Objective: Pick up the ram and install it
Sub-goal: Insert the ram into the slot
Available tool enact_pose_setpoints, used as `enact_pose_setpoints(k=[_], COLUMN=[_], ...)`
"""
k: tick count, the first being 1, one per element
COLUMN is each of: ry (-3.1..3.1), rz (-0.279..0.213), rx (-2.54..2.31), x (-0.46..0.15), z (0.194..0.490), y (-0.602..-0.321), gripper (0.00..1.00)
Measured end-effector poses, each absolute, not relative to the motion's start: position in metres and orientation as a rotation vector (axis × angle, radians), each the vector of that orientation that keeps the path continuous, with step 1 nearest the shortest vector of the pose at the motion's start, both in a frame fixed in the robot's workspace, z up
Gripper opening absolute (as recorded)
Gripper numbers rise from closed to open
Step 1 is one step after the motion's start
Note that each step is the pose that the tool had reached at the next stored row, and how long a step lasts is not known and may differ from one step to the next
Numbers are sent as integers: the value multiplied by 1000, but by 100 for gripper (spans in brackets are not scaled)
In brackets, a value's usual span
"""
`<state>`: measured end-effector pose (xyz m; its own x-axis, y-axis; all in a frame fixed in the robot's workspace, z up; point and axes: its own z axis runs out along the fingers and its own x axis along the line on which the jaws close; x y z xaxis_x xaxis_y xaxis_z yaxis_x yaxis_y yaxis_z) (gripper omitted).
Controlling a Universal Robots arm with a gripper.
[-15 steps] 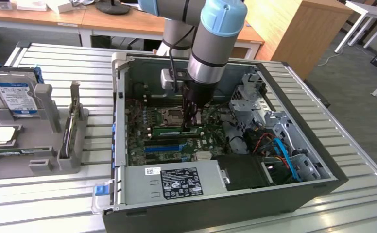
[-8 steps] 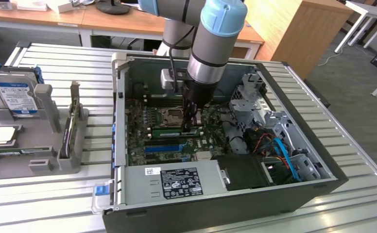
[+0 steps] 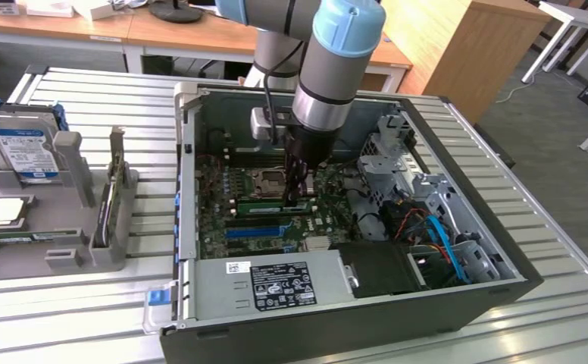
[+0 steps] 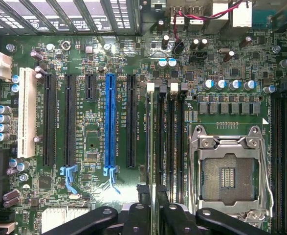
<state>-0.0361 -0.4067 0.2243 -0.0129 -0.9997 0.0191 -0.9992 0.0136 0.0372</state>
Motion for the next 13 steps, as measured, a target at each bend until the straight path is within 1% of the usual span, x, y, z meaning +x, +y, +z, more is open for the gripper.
enact_pose_setpoints(k=[13], ry=[-2208], rz=[-20], rx=[2179], x=[-36], z=[240], y=[-407], gripper=[19])
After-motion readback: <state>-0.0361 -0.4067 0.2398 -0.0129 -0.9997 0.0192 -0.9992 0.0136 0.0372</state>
